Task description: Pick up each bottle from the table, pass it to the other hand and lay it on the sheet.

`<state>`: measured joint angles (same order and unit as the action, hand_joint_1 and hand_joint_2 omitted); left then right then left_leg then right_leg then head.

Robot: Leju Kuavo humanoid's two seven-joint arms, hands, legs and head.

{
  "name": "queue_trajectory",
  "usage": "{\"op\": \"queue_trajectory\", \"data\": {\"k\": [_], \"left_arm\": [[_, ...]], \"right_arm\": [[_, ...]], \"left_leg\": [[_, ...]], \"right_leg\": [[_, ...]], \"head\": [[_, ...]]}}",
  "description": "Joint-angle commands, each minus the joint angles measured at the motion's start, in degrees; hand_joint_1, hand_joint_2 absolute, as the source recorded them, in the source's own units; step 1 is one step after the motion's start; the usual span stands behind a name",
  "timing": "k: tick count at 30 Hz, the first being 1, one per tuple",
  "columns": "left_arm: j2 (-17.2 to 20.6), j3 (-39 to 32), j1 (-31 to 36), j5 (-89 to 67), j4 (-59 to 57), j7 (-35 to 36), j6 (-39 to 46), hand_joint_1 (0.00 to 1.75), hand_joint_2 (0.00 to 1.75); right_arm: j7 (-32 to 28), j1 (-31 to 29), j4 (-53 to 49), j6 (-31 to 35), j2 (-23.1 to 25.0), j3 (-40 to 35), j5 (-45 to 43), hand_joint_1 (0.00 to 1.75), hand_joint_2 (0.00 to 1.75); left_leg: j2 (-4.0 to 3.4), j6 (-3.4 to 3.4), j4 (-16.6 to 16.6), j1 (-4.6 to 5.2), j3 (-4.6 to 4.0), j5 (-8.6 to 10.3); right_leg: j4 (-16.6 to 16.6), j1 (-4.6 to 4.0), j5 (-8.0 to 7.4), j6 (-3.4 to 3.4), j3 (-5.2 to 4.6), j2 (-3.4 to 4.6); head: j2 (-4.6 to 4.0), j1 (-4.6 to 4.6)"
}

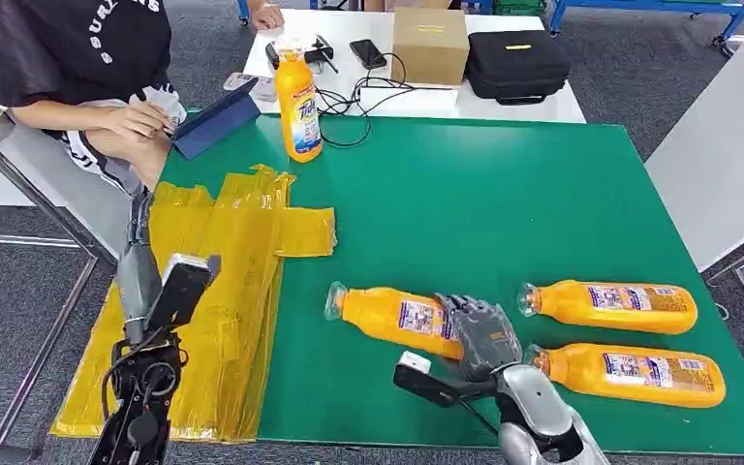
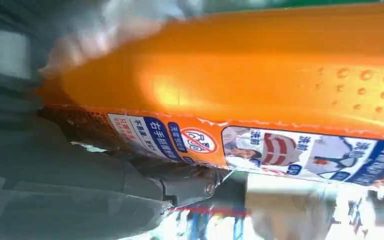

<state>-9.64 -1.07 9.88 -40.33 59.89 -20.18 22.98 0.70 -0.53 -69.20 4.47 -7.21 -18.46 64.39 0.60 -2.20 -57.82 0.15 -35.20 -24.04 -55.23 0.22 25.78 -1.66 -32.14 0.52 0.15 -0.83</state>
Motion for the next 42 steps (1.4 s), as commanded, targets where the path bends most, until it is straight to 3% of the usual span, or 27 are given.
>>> {"op": "queue_trajectory", "data": {"k": [1, 3, 8, 20, 21, 28, 37, 38, 42], "left_arm": [[-3.2, -5.9, -1.8, 27.0, 11.7, 2.6, -19.2, 0.00, 1.75], [-2.9, -5.2, -0.6, 38.2, 9.9, 2.7, -27.0, 0.00, 1.75], [-1.2, 1.1, 0.6, 48.1, 8.9, 3.4, -36.0, 0.00, 1.75], [-0.4, 7.0, 1.1, 49.8, 9.1, 3.3, -39.8, 0.00, 1.75], [-0.7, 7.6, 1.3, 49.8, 9.1, 3.2, -39.8, 0.00, 1.75], [-0.3, 13.0, 3.4, 50.1, 9.3, 3.5, -38.6, 0.00, 1.75], [0.5, 15.9, 4.2, 48.4, 9.4, 3.1, -35.9, 0.00, 1.75], [0.5, 15.8, 4.6, 49.2, 8.8, 2.8, -36.1, 0.00, 1.75], [0.7, 15.7, 4.9, 49.5, 8.3, 2.7, -36.2, 0.00, 1.75]], "right_arm": [[-2.1, -4.9, -5.3, 11.8, 10.9, 11.8, -8.0, 1.75, 1.75], [-3.1, -4.3, -6.3, 14.3, 11.6, 11.9, -9.1, 1.75, 1.75], [-6.6, -4.7, -6.6, 21.9, 12.5, 10.9, -11.7, 1.75, 1.75], [-9.1, -6.1, -6.9, 23.9, 13.1, 8.8, -13.1, 1.75, 1.75], [-8.9, -6.9, -6.3, 23.7, 13.4, 8.4, -13.0, 1.75, 1.75], [-9.5, -15.0, 5.1, 20.4, 15.2, 1.0, -13.3, 1.75, 1.75], [-12.8, -20.9, 16.4, 17.1, 17.4, -8.6, -14.6, 1.75, 1.75], [-13.3, -21.7, 17.3, 16.3, 17.8, -10.3, -14.9, 1.75, 1.75], [-12.8, -22.3, 17.9, 16.8, 17.9, -11.3, -15.5, 1.75, 1.75]], "left_leg": [[-0.34, 0.12, 0.0, -0.01, 0.20, -0.16], [-0.11, 0.11, 0.0, -0.01, 0.17, -0.08], [-0.08, 0.11, 0.0, -0.01, 0.20, -0.08], [-0.08, 0.18, 0.1, 0.00, 0.53, -0.14], [-0.06, 0.11, 0.1, 0.01, 0.26, -0.07], [-0.20, 0.12, 0.1, -0.01, 0.28, -0.05], [-0.31, 0.16, 0.2, -0.03, 0.62, -0.14], [-0.22, 0.09, 0.1, -0.02, 0.28, -0.04], [-0.30, 0.25, 0.3, -0.02, 0.91, -0.20]], "right_leg": [[0.0, -0.01, 0.07, 0.03, 0.09, 0.25], [0.0, 0.00, 0.08, 0.04, 0.09, 0.03], [0.0, 0.00, 0.07, 0.04, 0.12, 0.00], [0.1, 0.00, 0.15, 0.05, 0.45, -0.06], [0.0, 0.01, 0.09, 0.04, 0.19, -0.04], [0.1, -0.01, 0.01, 0.04, 0.18, 0.09], [0.2, -0.03, 0.09, 0.06, 0.49, 0.18], [0.1, -0.02, 0.01, 0.03, 0.18, 0.14], [0.2, -0.02, 0.16, 0.08, 0.78, 0.12]], "head": [[0.02, 0.00], [0.00, 0.00], [0.00, 0.00], [0.00, 0.00], [0.00, 0.00], [0.00, 0.00], [0.00, 0.00], [0.00, 0.00], [0.00, 0.02]]}}
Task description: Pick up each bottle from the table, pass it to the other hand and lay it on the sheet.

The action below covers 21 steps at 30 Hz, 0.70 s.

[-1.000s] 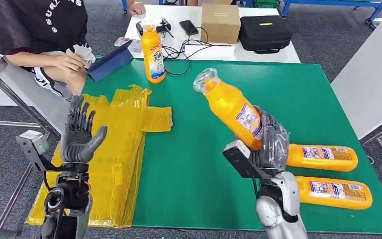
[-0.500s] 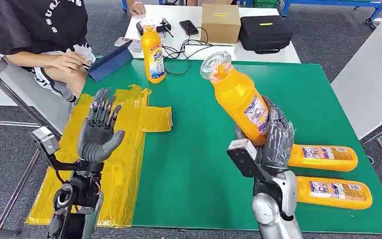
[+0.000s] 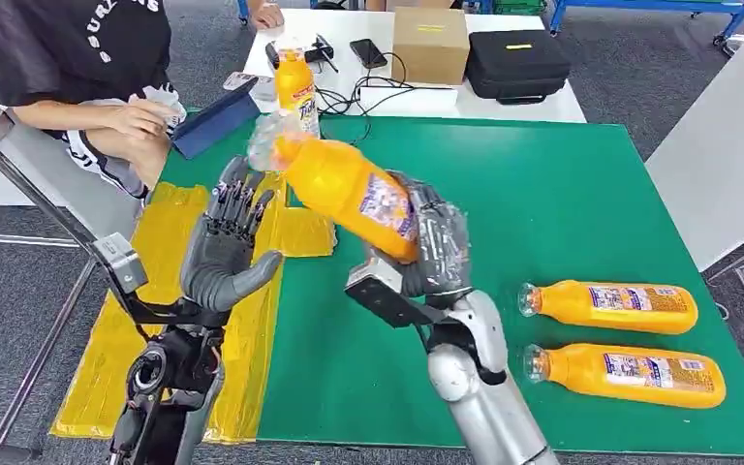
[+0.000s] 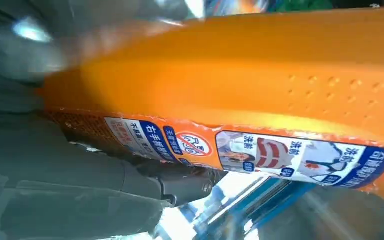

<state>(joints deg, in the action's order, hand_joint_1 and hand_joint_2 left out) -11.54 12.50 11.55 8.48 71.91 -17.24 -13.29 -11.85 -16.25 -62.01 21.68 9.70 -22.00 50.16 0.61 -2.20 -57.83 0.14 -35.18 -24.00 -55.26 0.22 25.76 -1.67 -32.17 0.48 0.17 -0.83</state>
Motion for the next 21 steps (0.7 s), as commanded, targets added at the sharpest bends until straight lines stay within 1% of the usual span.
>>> {"op": "queue_trajectory", "data": {"k": [1, 2, 5, 6, 7, 8, 9, 11, 12, 13, 14, 15, 17, 19, 21], "left_arm": [[2.6, 2.2, 3.2, 0.7, -3.7, -0.3, 0.2, 0.00, 1.75], [2.6, 2.3, 3.2, 0.7, -3.6, -0.3, 0.2, 0.00, 1.75], [2.6, 2.3, 3.2, 0.7, -3.6, -0.3, 0.2, 0.00, 1.75], [2.7, 2.4, 3.3, 0.7, -3.8, -0.3, 0.4, 0.00, 1.75], [2.7, 2.3, 3.5, 0.9, -4.1, -0.2, 0.4, 0.00, 1.75], [2.6, 2.2, 3.8, 1.0, -4.8, -0.2, 0.5, 0.00, 1.75], [2.6, 2.1, 4.1, 1.4, -5.5, -0.3, 0.3, 0.00, 1.75], [2.8, 2.1, 4.9, 2.5, -7.3, -0.6, -0.6, 0.00, 1.75], [2.9, 2.1, 5.4, 2.7, -8.3, -0.7, -0.5, 0.00, 1.75], [2.9, 2.0, 5.7, 2.9, -8.9, -0.8, -0.4, 0.00, 1.75], [2.9, 1.8, 6.2, 3.2, -9.9, -1.1, -0.4, 0.00, 1.75], [3.0, 1.6, 6.6, 3.7, -10.7, -1.3, -0.5, 0.00, 1.75], [3.1, 1.2, 6.9, 4.3, -11.5, -1.8, -0.3, 0.00, 1.75], [3.1, 1.1, 6.4, 4.4, -10.8, -1.8, -0.2, 0.00, 1.75], [3.1, 1.1, 6.3, 4.4, -10.8, -1.8, -0.2, 0.00, 1.75]], "right_arm": [[-0.2, -6.6, 10.7, -0.3, 0.8, -8.1, -1.7, 1.75, 1.75], [-0.1, -6.7, 10.6, -0.2, 0.5, -8.4, -2.0, 1.75, 1.75], [-0.1, -6.7, 10.6, -0.2, 0.5, -8.4, -2.0, 1.75, 1.75], [-0.2, -6.9, 10.7, -1.3, 0.3, -9.6, -2.3, 1.75, 1.75], [-0.3, -6.8, 10.7, -1.6, 0.5, -10.3, -2.2, 1.75, 1.75], [-0.1, -6.8, 10.6, -2.5, 0.5, -11.9, -2.4, 1.75, 1.75], [-0.3, -6.6, 10.5, -2.9, 0.7, -13.5, -2.0, 1.75, 1.75], [-0.5, -6.1, 10.1, -3.3, 0.7, -16.4, -2.0, 1.75, 1.75], [-0.6, -6.0, 9.8, -3.6, 0.7, -17.7, -2.2, 1.75, 1.75], [-0.7, -5.9, 9.6, -3.8, 0.7, -18.5, -2.2, 1.75, 1.75], [-0.5, -5.7, 9.3, -3.8, 0.8, -19.4, -2.3, 1.75, 1.75], [-0.4, -5.7, 9.2, -4.3, 0.7, -20.5, -2.4, 1.75, 1.75], [0.6, -6.0, 9.6, -5.5, 0.8, -22.9, -2.2, 1.75, 1.75], [1.2, -6.3, 11.0, -5.6, 0.9, -23.5, -2.1, 1.75, 1.75], [1.2, -6.2, 11.1, -5.7, 0.8, -23.5, -2.1, 1.75, 1.75]], "left_leg": [[-0.20, 0.21, 0.2, -0.01, 0.73, -0.17], [-0.09, 0.08, 0.1, 0.00, 0.22, -0.06], [-0.07, 0.13, 0.2, 0.00, 0.49, -0.11], [-0.04, 0.07, 0.1, 0.00, 0.20, -0.05], [-0.06, 0.10, 0.1, 0.00, 0.35, -0.10], [-0.06, 0.07, 0.1, 0.00, 0.18, -0.06], [-0.05, 0.08, 0.1, 0.01, 0.24, -0.07], [-0.13, 0.18, 0.2, 0.01, 0.67, -0.17], [-0.06, 0.10, 0.1, 0.00, 0.26, -0.07], [-0.07, 0.15, 0.2, 0.00, 0.43, -0.11], [-0.06, 0.12, 0.1, 0.00, 0.32, -0.09], [-0.07, 0.18, 0.2, -0.01, 0.55, -0.13], [-0.06, 0.15, 0.1, -0.03, 0.46, -0.11], [-0.05, 0.15, 0.1, -0.06, 0.44, -0.12], [-0.10, 0.07, 0.1, -0.06, 0.18, -0.04]], "right_leg": [[0.2, -0.02, 0.14, 0.06, 0.68, 0.07], [0.1, 0.00, 0.04, 0.02, 0.20, 0.05], [0.2, 0.00, 0.11, 0.03, 0.47, -0.01], [0.1, 0.01, 0.04, 0.01, 0.20, 0.00], [0.1, 0.00, 0.09, 0.02, 0.35, 0.01], [0.1, 0.00, 0.04, 0.02, 0.17, 0.03], [0.1, 0.01, 0.06, 0.02, 0.24, 0.01], [0.2, 0.01, 0.15, 0.07, 0.63, 0.03], [0.1, 0.00, 0.07, 0.04, 0.25, 0.02], [0.1, 0.00, 0.11, 0.06, 0.41, 0.00], [0.1, -0.01, 0.08, 0.05, 0.30, 0.02], [0.2, -0.01, 0.14, 0.08, 0.52, -0.01], [0.1, -0.03, 0.11, 0.06, 0.43, -0.01], [0.1, -0.04, 0.12, 0.05, 0.42, -0.03], [0.1, -0.04, 0.03, 0.03, 0.15, 0.03]], "head": [[-0.02, 0.00], [-0.02, 0.02], [-0.02, 0.00], [-0.02, 0.02], [-0.02, 0.02], [-0.02, 0.02], [-0.02, 0.02], [-0.02, 0.00], [0.00, 0.02], [-0.02, 0.02], [-0.02, 0.00], [-0.02, 0.00], [-0.02, 0.00], [-0.02, 0.05], [-0.02, 0.02]]}}
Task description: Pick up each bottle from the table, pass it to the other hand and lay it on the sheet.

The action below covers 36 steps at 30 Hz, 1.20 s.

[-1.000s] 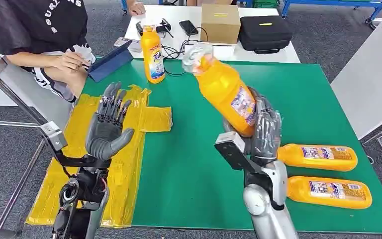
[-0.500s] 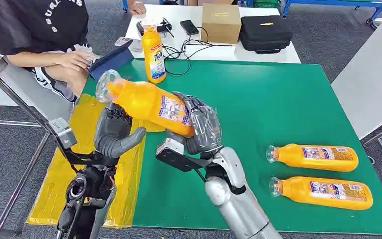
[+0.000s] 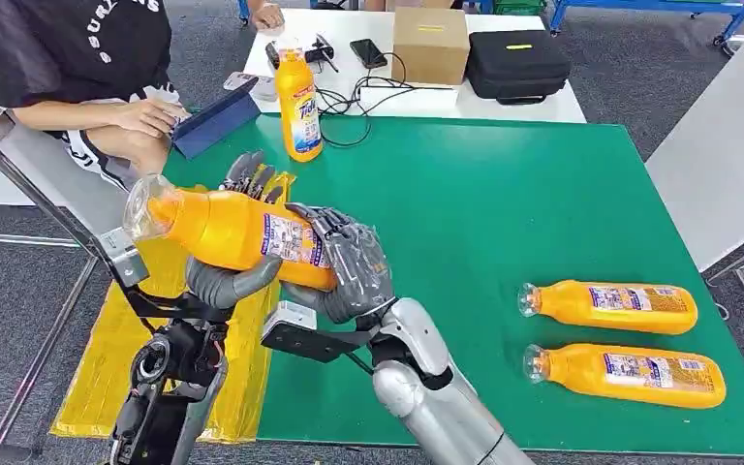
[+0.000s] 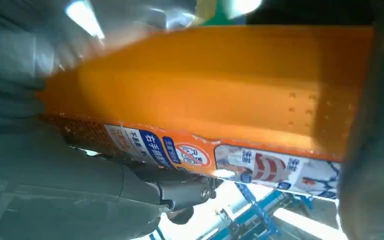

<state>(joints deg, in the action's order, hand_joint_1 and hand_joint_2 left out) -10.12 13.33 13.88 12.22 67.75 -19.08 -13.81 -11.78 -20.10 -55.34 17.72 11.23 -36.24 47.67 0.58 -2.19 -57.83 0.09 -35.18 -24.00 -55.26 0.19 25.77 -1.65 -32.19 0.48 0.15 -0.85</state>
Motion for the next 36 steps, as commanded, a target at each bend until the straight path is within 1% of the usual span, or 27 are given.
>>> {"op": "queue_trajectory", "data": {"k": [1, 2, 3, 5, 6, 7, 8, 9, 10, 11, 12, 13, 15, 16, 18, 19, 22, 23, 24, 25, 29, 30, 31, 32, 33, 34, 36], "left_arm": [[1.7, 0.3, 3.9, 0.7, -6.5, 0.0, 0.4, 0.00, 1.75], [1.7, 0.3, 3.5, 0.9, -5.8, 0.2, 0.4, 0.00, 1.75], [1.8, 0.4, 3.3, 1.0, -5.5, 0.2, 0.4, 0.00, 1.75], [1.9, 0.3, 3.0, 1.1, -5.1, 0.3, 0.5, 0.00, 1.75], [1.9, 0.3, 2.7, 1.3, -4.3, 0.4, 0.5, 0.00, 1.75], [1.9, 0.3, 2.7, 1.3, -4.3, 0.4, 0.5, 0.00, 1.75], [1.9, 0.3, 2.7, 1.3, -4.3, 0.4, 0.5, 0.00, 1.75], [1.6, -0.1, 2.5, 1.6, -3.7, 0.4, 1.1, 0.14, 1.75], [1.6, -0.2, 2.3, 1.7, -3.3, 0.5, 1.6, 1.57, 1.75], [1.6, -0.3, 2.1, 1.8, -3.0, 0.5, 2.0, 1.75, 1.75], [1.6, -0.3, 2.1, 1.9, -2.9, 0.5, 2.1, 1.75, 1.75], [1.5, -0.4, 2.0, 2.0, -2.8, 0.5, 2.4, 1.75, 1.75], [1.6, -0.4, 1.9, 1.9, -2.7, 0.5, 2.5, 1.75, 1.75], [1.6, -0.4, 1.9, 1.9, -2.7, 0.5, 2.5, 1.75, 1.75], [1.6, -0.4, 1.9, 1.9, -2.7, 0.5, 2.5, 1.75, 1.75], [1.6, -0.4, 2.0, 1.9, -2.8, 0.5, 2.6, 1.75, 1.75], [1.5, -0.5, 2.1, 2.1, -2.8, 0.5, 3.1, 1.75, 1.75], [1.5, -0.5, 2.1, 2.1, -2.8, 0.5, 3.1, 1.75, 1.75], [1.4, -0.6, 2.2, 2.2, -2.9, 0.6, 3.3, 1.75, 1.75], [1.4, -0.6, 2.3, 2.2, -2.9, 0.6, 3.4, 1.75, 1.75], [1.3, -0.5, 2.4, 2.2, -3.1, 0.6, 3.8, 1.75, 1.75], [1.3, -0.5, 2.4, 2.2, -3.1, 0.6, 3.8, 1.75, 1.75], [1.3, -0.6, 2.4, 2.2, -3.3, 0.6, 3.8, 1.75, 1.75], [1.2, -0.7, 2.4, 2.2, -3.7, 0.6, 4.0, 1.75, 1.75], [1.1, -1.0, 2.3, 2.2, -3.9, 0.4, 4.3, 1.75, 1.75], [0.9, -1.2, 2.1, 2.0, -4.2, 0.0, 4.7, 1.75, 1.75], [0.9, -1.6, 2.0, 1.6, -4.4, -0.5, 5.4, 1.75, 1.75]], "right_arm": [[1.1, -2.6, 4.7, -1.8, -0.7, -9.3, 0.4, 1.75, 1.75], [1.2, -3.3, 6.0, -1.7, -0.5, -9.8, 0.6, 1.75, 1.75], [1.2, -3.4, 6.4, -1.6, -0.5, -10.0, 0.6, 1.75, 1.75], [1.1, -3.4, 6.9, -2.0, -0.2, -10.4, 0.5, 1.75, 1.75], [0.7, -3.7, 7.4, -2.3, -0.1, -10.9, 0.2, 1.75, 1.75], [0.7, -3.7, 7.4, -2.3, -0.1, -10.9, 0.2, 1.75, 1.75], [0.7, -3.7, 7.4, -2.3, -0.1, -10.9, 0.2, 1.75, 1.75], [0.7, -3.7, 7.6, -2.5, 0.0, -11.2, -0.1, 1.75, 1.75], [0.9, -3.8, 7.5, -2.5, -0.1, -11.4, -0.4, 1.75, 1.75], [1.2, -3.8, 7.4, -2.5, -0.3, -11.6, -0.6, 1.75, 1.75], [1.3, -3.8, 7.4, -2.5, -0.4, -11.7, -0.8, 1.75, 1.75], [1.5, -3.8, 7.5, -2.5, -0.6, -11.8, -0.9, 1.75, 1.75], [1.6, -3.8, 7.5, -2.4, -0.7, -11.8, -0.9, 1.75, 1.75], [1.6, -3.8, 7.5, -2.4, -0.7, -11.8, -0.9, 1.75, 1.75], [1.6, -3.8, 7.5, -2.4, -0.7, -11.8, -0.9, 1.75, 1.75], [1.7, -3.8, 7.6, -2.3, -0.7, -12.0, -1.0, 1.75, 1.75], [2.1, -3.5, 7.4, -2.1, -0.9, -12.0, -1.3, 1.75, 1.75], [2.1, -3.5, 7.4, -2.1, -0.9, -12.0, -1.3, 1.75, 1.75], [2.3, -3.3, 7.0, -2.1, -1.2, -11.9, -1.4, 1.75, 1.75], [2.3, -3.2, 6.9, -2.1, -1.3, -12.0, -1.4, 1.75, 1.75], [3.0, -3.0, 7.0, -2.2, -1.4, -12.0, -1.2, 1.75, 1.75], [3.0, -3.0, 7.0, -2.2, -1.4, -12.0, -1.2, 1.75, 1.75], [3.3, -2.9, 7.2, -2.1, -1.4, -12.1, -0.9, 1.75, 1.75], [3.6, -2.8, 7.5, -1.9, -1.3, -11.9, -0.6, 1.50, 1.75], [3.6, -2.5, 7.6, -1.4, -1.1, -11.6, -0.2, 0.03, 1.75], [3.6, -2.1, 7.6, -0.5, -1.1, -11.1, 0.1, 0.00, 1.75], [3.4, -1.6, 6.8, 0.0, -1.2, -10.0, 0.0, 0.00, 1.75]], "left_leg": [[-0.08, 0.12, 0.2, -0.01, 0.46, -0.11], [-0.02, 0.08, 0.1, -0.01, 0.28, -0.05], [0.01, 0.13, 0.1, -0.01, 0.48, -0.12], [-0.04, 0.07, 0.1, -0.01, 0.21, -0.06], [-0.07, 0.12, 0.2, -0.01, 0.47, -0.12], [-0.08, 0.09, 0.1, -0.02, 0.29, -0.09], [-0.09, 0.14, 0.2, -0.01, 0.50, -0.14], [-0.02, 0.11, 0.1, -0.03, 0.31, -0.08], [0.02, 0.08, 0.1, -0.02, 0.19, -0.05], [0.03, 0.12, 0.1, -0.01, 0.38, -0.10], [0.03, 0.10, 0.1, -0.03, 0.26, -0.08], [0.01, 0.15, 0.1, -0.03, 0.49, -0.15], [0.02, 0.10, 0.1, -0.01, 0.30, -0.08], [0.02, 0.13, 0.1, -0.03, 0.44, -0.12], [0.05, 0.09, 0.1, -0.03, 0.25, -0.07], [0.06, 0.13, 0.1, -0.02, 0.41, -0.11], [0.06, 0.10, 0.1, -0.03, 0.26, -0.07], [0.07, 0.12, 0.1, -0.03, 0.42, -0.11], [0.07, 0.09, 0.1, -0.02, 0.24, -0.06], [0.08, 0.13, 0.1, -0.02, 0.45, -0.12], [0.11, 0.08, 0.1, -0.01, 0.23, -0.05], [0.13, 0.14, 0.2, -0.02, 0.49, -0.11], [0.11, 0.11, 0.1, -0.05, 0.33, -0.09], [0.13, 0.14, 0.1, -0.04, 0.47, -0.12], [0.12, 0.10, 0.1, -0.03, 0.31, -0.07], [0.10, 0.08, 0.1, -0.03, 0.24, -0.04], [0.14, 0.14, 0.2, -0.03, 0.51, -0.12]], "right_leg": [[0.2, -0.01, 0.10, 0.02, 0.46, -0.01], [0.1, -0.01, 0.06, 0.02, 0.28, -0.05], [0.2, -0.01, 0.14, 0.03, 0.51, -0.10], [0.1, 0.00, 0.05, 0.01, 0.21, 0.02], [0.2, -0.01, 0.11, 0.03, 0.47, 0.02], [0.1, -0.01, 0.07, 0.02, 0.30, 0.03], [0.2, -0.01, 0.13, 0.04, 0.50, 0.01], [0.1, -0.02, 0.08, 0.03, 0.33, -0.04], [0.1, -0.02, 0.06, 0.02, 0.22, -0.05], [0.1, 0.00, 0.12, 0.04, 0.40, -0.09], [0.1, -0.03, 0.08, 0.03, 0.29, -0.06], [0.2, -0.02, 0.15, 0.04, 0.52, -0.07], [0.1, -0.01, 0.09, 0.02, 0.32, -0.06], [0.2, -0.03, 0.13, 0.04, 0.47, -0.09], [0.1, -0.03, 0.08, 0.03, 0.28, -0.09], [0.1, -0.02, 0.14, 0.04, 0.44, -0.13], [0.1, -0.03, 0.09, 0.02, 0.30, -0.11], [0.2, -0.03, 0.13, 0.03, 0.45, -0.13], [0.1, -0.02, 0.09, 0.02, 0.28, -0.11], [0.2, -0.02, 0.15, 0.03, 0.49, -0.15], [0.1, -0.01, 0.09, 0.02, 0.27, -0.15], [0.2, -0.02, 0.17, 0.03, 0.54, -0.20], [0.1, -0.04, 0.12, 0.03, 0.38, -0.16], [0.2, -0.03, 0.16, 0.04, 0.53, -0.20], [0.1, -0.02, 0.11, 0.03, 0.35, -0.17], [0.1, -0.02, 0.07, 0.03, 0.27, -0.14], [0.2, -0.03, 0.17, 0.04, 0.56, -0.21]], "head": [[0.00, 0.02], [0.00, 0.02], [0.00, 0.04], [0.00, 0.04], [0.00, 0.04], [0.00, 0.02], [0.00, 0.02], [0.00, 0.04], [0.00, 0.02], [0.00, 0.02], [0.00, 0.04], [0.00, 0.02], [0.00, 0.04], [0.00, 0.02], [0.00, 0.04], [0.00, 0.02], [0.00, 0.02], [0.00, 0.02], [0.00, 0.04], [0.00, 0.04], [0.00, 0.02], [0.00, 0.04], [0.00, 0.02], [0.02, 0.02], [0.00, 0.02], [0.00, 0.04], [0.00, 0.02]]}}
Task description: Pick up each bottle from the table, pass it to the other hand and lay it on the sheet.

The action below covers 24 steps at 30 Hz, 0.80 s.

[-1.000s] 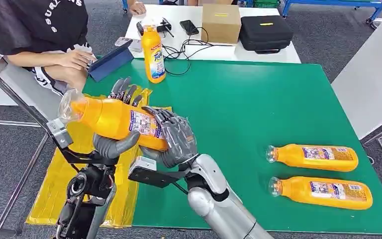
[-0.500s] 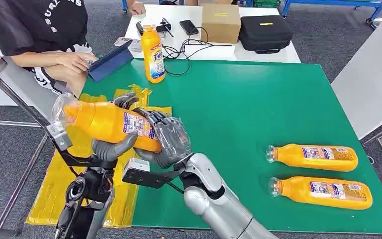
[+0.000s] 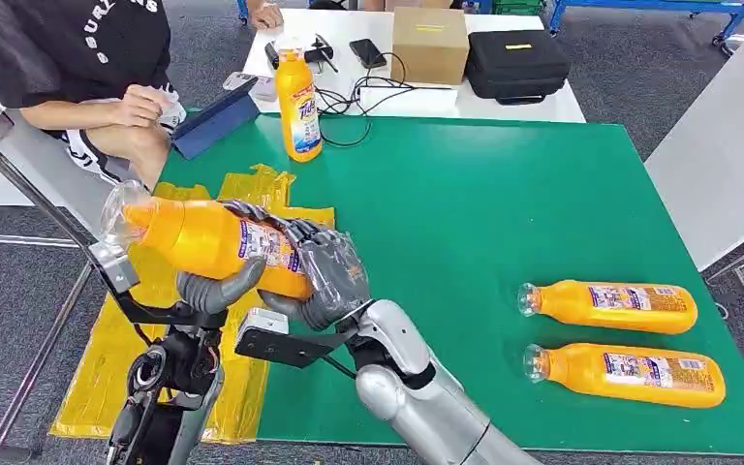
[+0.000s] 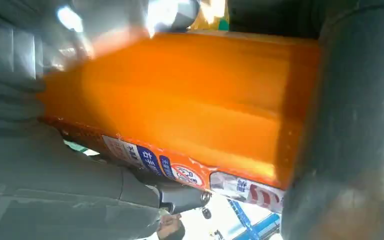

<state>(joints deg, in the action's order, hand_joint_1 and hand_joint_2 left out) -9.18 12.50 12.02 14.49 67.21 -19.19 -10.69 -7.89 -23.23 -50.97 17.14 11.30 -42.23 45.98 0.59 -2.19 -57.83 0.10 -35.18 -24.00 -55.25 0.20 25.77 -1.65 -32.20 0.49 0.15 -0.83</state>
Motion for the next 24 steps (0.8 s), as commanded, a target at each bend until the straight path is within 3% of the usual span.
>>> {"op": "queue_trajectory", "data": {"k": [1, 6, 8, 10, 12, 14, 17, 19, 21, 24], "left_arm": [[0.1, -1.0, 3.8, -1.2, -3.8, -0.8, 2.8, 1.75, 1.75], [0.6, -3.1, 3.0, -7.0, -2.0, -2.4, 10.3, 1.75, 1.75], [0.8, -4.0, 2.2, -14.8, -0.7, -3.6, 20.4, 1.75, 1.75], [1.7, -4.7, 1.0, -20.4, 0.8, -4.0, 26.8, 1.75, 1.75], [1.7, -4.9, 0.7, -20.4, 1.1, -3.9, 26.7, 1.75, 1.75], [2.0, -4.7, 0.2, -27.8, 1.3, -4.2, 34.0, 1.75, 1.75], [3.0, -4.0, -2.3, -45.3, 3.0, -0.4, 43.2, 1.75, 1.75], [4.5, -3.0, -4.0, -79.5, 2.8, 11.1, 49.9, 1.75, 1.75], [3.9, -2.9, -4.4, -98.9, 0.4, 20.3, 47.3, 1.75, 1.75], [3.5, -2.1, -3.9, -103.3, -3.1, 22.8, 47.6, 1.75, 1.75]], "right_arm": [[-0.5, 1.9, 1.1, 0.7, -1.7, -3.1, 1.6, 0.00, 1.75], [-0.3, 4.8, -10.6, 1.5, -5.3, 4.4, -1.1, 0.00, 1.75], [-1.3, 7.9, -18.7, 1.3, -7.5, 8.0, -3.8, 0.00, 1.75], [-1.2, 9.5, -25.2, 0.7, -10.7, 9.7, -3.9, 0.00, 1.75], [-0.9, 9.7, -25.9, 0.3, -11.0, 10.0, -3.9, 0.00, 1.75], [-0.2, 9.8, -26.5, 1.2, -11.5, 10.5, -2.0, 0.00, 1.75], [1.4, 10.9, -29.0, 1.6, -14.3, 12.8, -0.5, 0.00, 1.75], [2.8, 13.4, -33.0, 1.4, -16.0, 16.1, 0.8, 0.00, 1.75], [3.6, 16.0, -36.0, 1.8, -16.5, 19.4, 1.6, 0.00, 1.75], [3.7, 18.3, -38.3, 2.1, -17.2, 21.7, 2.0, 0.00, 1.75]], "left_leg": [[0.12, 0.11, 0.1, -0.05, 0.37, -0.08], [0.12, 0.08, 0.1, -0.01, 0.21, -0.06], [0.18, 0.13, 0.1, -0.02, 0.48, -0.15], [0.09, 0.06, 0.0, 0.00, 0.11, -0.04], [0.12, 0.04, 0.0, 0.01, 0.06, -0.02], [0.16, 0.07, 0.1, 0.02, 0.20, -0.10], [0.05, 0.04, 0.1, 0.04, 0.10, -0.04], [0.05, 0.08, 0.1, 0.05, 0.27, -0.09], [0.15, 0.10, 0.1, 0.04, 0.33, -0.10], [0.28, 0.09, 0.2, 0.06, 0.42, -0.13]], "right_leg": [[0.2, -0.05, 0.12, 0.03, 0.44, -0.19], [0.1, -0.01, 0.11, 0.00, 0.27, -0.19], [0.2, -0.02, 0.21, 0.01, 0.57, -0.27], [0.1, 0.00, 0.08, 0.00, 0.16, -0.16], [0.1, 0.01, 0.06, 0.00, 0.11, -0.17], [0.1, 0.02, 0.13, -0.01, 0.28, -0.18], [0.1, 0.03, 0.05, -0.01, 0.15, -0.07], [0.1, 0.04, 0.11, 0.00, 0.32, -0.12], [0.1, 0.03, 0.15, 0.01, 0.40, -0.22], [0.2, 0.04, 0.19, -0.01, 0.51, -0.32]], "head": [[0.00, 0.00], [0.00, 0.00], [0.00, 0.00], [0.00, -0.02], [0.00, 0.00], [0.00, 0.00], [0.00, 0.04], [0.00, 0.00], [0.00, 0.02], [0.00, 0.00]]}}
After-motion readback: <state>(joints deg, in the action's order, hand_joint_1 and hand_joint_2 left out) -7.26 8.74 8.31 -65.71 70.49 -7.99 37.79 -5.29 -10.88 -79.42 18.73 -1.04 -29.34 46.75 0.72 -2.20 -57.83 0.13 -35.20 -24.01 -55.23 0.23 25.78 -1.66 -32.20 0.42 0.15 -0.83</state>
